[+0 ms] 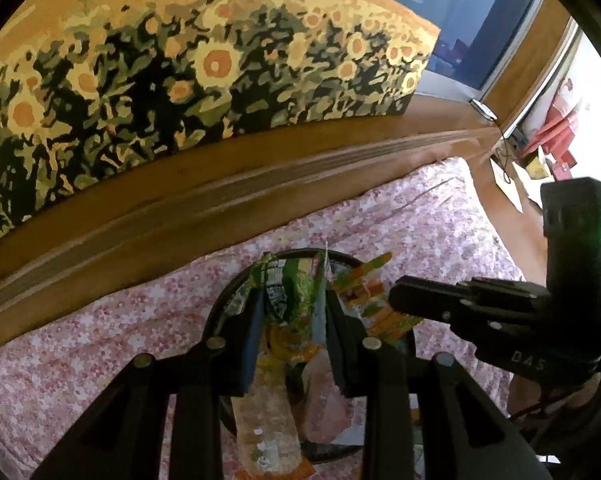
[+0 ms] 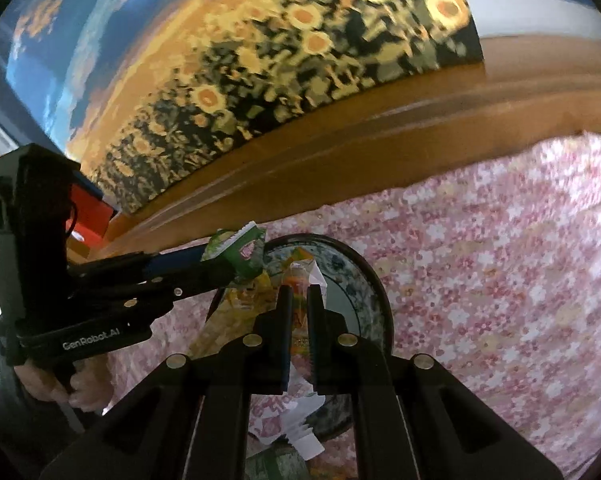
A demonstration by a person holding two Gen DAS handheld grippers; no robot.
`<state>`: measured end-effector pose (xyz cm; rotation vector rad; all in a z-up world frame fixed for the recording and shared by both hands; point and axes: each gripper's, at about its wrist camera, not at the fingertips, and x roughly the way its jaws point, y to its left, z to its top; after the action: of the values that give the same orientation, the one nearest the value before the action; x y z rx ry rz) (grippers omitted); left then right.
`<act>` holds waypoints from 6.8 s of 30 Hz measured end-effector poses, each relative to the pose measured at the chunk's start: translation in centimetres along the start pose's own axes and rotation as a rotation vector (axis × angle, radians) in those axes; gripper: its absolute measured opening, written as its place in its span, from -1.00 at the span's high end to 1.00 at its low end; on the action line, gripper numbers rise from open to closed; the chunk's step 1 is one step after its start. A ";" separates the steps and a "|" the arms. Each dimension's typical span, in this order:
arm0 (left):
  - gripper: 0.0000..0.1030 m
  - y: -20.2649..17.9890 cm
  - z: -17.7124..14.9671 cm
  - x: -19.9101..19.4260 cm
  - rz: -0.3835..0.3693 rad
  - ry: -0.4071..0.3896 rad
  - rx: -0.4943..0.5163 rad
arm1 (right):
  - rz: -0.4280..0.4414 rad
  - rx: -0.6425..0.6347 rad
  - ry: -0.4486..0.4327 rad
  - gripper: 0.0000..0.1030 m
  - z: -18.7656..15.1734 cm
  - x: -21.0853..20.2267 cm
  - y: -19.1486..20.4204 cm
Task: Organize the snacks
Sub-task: 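Carry the green pack with the left tool while the right tool carries its pack over the plate, then release the green pack onto the plate with the left tool while the right tool releases its pack, then move both tools back toward the remaining snacks beside the plate, then grasp the clear zip bag with the left tool while the right tool grasps the yellow candy pack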
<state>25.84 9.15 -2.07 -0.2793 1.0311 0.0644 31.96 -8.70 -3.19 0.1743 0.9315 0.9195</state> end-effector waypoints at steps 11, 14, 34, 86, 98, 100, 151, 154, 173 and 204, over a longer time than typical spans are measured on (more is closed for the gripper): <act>0.41 0.7 0.4 1.1 -0.002 0.020 -0.023 | 0.021 0.012 0.016 0.91 0.3 1.5 -0.6; 0.41 0.9 0.5 1.4 -0.010 0.022 -0.026 | 0.026 0.012 0.016 0.91 0.5 1.7 -0.6; 0.41 0.2 0.3 2.8 -0.006 0.049 -0.009 | 0.050 0.057 0.054 0.91 0.2 3.8 -2.0; -0.36 -0.6 -0.2 -3.0 0.049 -0.046 -0.022 | 0.058 -0.031 0.018 0.31 -0.4 -1.6 1.2; -0.66 -1.7 -1.8 -6.3 0.055 -0.093 -0.033 | 0.060 -0.101 -0.031 -0.52 -2.1 -4.4 3.5; -0.66 -2.0 -2.2 -6.7 0.068 -0.096 -0.030 | 0.053 -0.101 -0.034 -0.53 -2.4 -4.7 3.7; -0.76 -4.9 -16.1 -7.7 0.050 -0.005 -0.022 | -0.071 -0.023 0.061 -0.54 -15.4 -8.2 2.7; -0.76 -4.8 -17.4 -7.1 0.042 0.022 -0.025 | -0.090 -0.024 0.073 -0.54 -16.0 -8.1 2.6; 0.04 -6.0 -20.6 -3.8 -0.121 0.142 -0.016 | -0.169 -0.026 0.104 -0.02 -18.1 -7.5 2.1; -0.09 -7.2 -19.7 -2.4 -0.042 0.145 0.065 | -0.131 -0.033 0.051 0.66 -18.7 -9.9 2.4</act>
<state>9.37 -2.68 -8.08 -0.2495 1.1690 -0.0277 13.81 -19.12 -7.36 0.0609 0.9634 0.8204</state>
